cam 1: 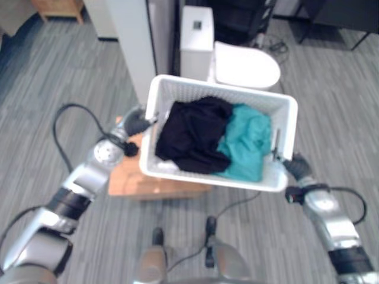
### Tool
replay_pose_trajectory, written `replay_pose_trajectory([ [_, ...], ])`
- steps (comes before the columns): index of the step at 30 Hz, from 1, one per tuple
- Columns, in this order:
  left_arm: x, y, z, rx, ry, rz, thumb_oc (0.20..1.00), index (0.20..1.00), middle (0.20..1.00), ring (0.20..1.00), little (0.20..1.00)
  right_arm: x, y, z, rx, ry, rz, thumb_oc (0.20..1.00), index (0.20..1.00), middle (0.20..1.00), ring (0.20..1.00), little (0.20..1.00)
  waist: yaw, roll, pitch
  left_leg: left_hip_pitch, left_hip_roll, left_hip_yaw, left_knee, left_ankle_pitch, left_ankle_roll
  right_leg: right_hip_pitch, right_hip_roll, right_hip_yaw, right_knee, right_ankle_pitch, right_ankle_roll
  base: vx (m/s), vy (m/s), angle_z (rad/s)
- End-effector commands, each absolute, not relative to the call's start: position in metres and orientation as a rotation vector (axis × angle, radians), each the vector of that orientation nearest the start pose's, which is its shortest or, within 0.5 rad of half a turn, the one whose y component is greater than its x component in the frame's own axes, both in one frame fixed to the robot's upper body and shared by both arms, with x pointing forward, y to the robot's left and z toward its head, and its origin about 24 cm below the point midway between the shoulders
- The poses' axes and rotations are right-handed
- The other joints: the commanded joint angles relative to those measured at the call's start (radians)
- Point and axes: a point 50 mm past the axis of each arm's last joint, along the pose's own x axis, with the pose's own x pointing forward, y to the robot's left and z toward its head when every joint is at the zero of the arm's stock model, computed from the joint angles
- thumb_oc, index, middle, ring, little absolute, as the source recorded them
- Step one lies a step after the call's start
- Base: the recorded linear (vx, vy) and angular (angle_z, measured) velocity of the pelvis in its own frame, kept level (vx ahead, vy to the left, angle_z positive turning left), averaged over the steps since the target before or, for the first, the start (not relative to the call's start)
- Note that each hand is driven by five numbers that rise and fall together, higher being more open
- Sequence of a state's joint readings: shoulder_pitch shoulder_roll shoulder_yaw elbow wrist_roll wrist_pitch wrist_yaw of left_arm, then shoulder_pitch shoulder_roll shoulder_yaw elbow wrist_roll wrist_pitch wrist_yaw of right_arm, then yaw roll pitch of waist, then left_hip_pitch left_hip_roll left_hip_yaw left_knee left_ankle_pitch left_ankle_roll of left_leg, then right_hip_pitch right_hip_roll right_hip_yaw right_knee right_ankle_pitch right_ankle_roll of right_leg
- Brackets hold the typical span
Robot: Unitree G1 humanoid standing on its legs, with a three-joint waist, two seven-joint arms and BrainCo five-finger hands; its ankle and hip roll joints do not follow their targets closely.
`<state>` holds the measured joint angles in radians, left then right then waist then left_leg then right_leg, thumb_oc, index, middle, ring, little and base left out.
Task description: Grab the laundry basket,head to the washer,open it,put in the laundry and shut it.
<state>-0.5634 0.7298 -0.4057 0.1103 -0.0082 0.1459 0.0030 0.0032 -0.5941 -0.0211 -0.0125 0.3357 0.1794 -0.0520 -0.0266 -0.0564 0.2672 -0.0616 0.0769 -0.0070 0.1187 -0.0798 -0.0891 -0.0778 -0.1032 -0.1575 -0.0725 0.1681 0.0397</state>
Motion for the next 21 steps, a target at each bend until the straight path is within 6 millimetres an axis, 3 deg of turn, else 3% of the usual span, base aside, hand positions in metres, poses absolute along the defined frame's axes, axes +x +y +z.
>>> replay_pose_trajectory([
  [1, 0.347, 0.186, 0.186, 0.828, -0.284, -0.192, 0.2, 0.2, 0.2, 0.2, 0.2, 0.239, -0.295, 0.103, -0.304, 0.037, -0.149, 0.2, 0.2, 0.2, 0.2, 0.2, 0.002, 0.021, -0.158, -0.002, 0.02, -0.024, -0.121, 0.116, 0.027, 0.073, 0.002, -0.018, 0.148, -0.226, 0.066, -0.05, -0.142, -0.09],
  [8, 0.347, 0.198, 0.183, 0.823, -0.254, -0.168, 0.2, 0.2, 0.2, 0.2, 0.2, 0.225, -0.304, 0.098, -0.263, 0.053, -0.182, 0.2, 0.2, 0.2, 0.2, 0.2, -0.013, 0.035, -0.164, -0.006, 0.091, -0.022, -0.087, 0.155, -0.013, 0.105, 0.065, 0.005, 0.119, -0.243, 0.03, -0.09, -0.161, -0.06],
  [12, 0.348, 0.2, 0.18, 0.8, -0.239, -0.151, 0.2, 0.2, 0.2, 0.2, 0.2, 0.224, -0.305, 0.1, -0.254, 0.041, -0.189, 0.2, 0.2, 0.2, 0.2, 0.2, -0.018, 0.035, -0.149, -0.024, 0.126, -0.023, -0.005, 0.167, -0.016, 0.106, 0.087, 0.041, 0.126, -0.244, 0.016, -0.12, -0.117, -0.09],
  [15, 0.348, 0.201, 0.181, 0.778, -0.245, -0.147, 0.2, 0.2, 0.2, 0.2, 0.2, 0.226, -0.305, 0.102, -0.261, 0.043, -0.184, 0.2, 0.2, 0.2, 0.2, 0.2, -0.014, 0.036, -0.128, -0.043, 0.13, -0.041, 0.056, 0.189, -0.004, 0.105, 0.096, 0.068, 0.123, -0.233, 0.015, -0.12, -0.052, -0.6],
  [18, 0.348, 0.199, 0.177, 0.768, -0.232, -0.159, 0.2, 0.2, 0.2, 0.2, 0.2, 0.227, -0.304, 0.102, -0.262, 0.05, -0.17, 0.2, 0.2, 0.2, 0.2, 0.2, -0.022, 0.046, -0.138, -0.014, 0.146, -0.03, 0.037, 0.195, 0.005, 0.113, 0.101, 0.097, 0.114, -0.227, 0.02, 0.01, -0.018, -0.75],
  [21, 0.349, 0.196, 0.177, 0.761, -0.236, -0.167, 0.2, 0.2, 0.2, 0.2, 0.2, 0.226, -0.305, 0.102, -0.265, 0.051, -0.166, 0.2, 0.2, 0.2, 0.2, 0.2, -0.025, 0.05, -0.138, -0.008, 0.134, -0.056, 0.039, 0.196, 0.002, 0.116, 0.098, 0.108, 0.114, -0.225, 0.021, 0.04, 0.036, -0.37],
])
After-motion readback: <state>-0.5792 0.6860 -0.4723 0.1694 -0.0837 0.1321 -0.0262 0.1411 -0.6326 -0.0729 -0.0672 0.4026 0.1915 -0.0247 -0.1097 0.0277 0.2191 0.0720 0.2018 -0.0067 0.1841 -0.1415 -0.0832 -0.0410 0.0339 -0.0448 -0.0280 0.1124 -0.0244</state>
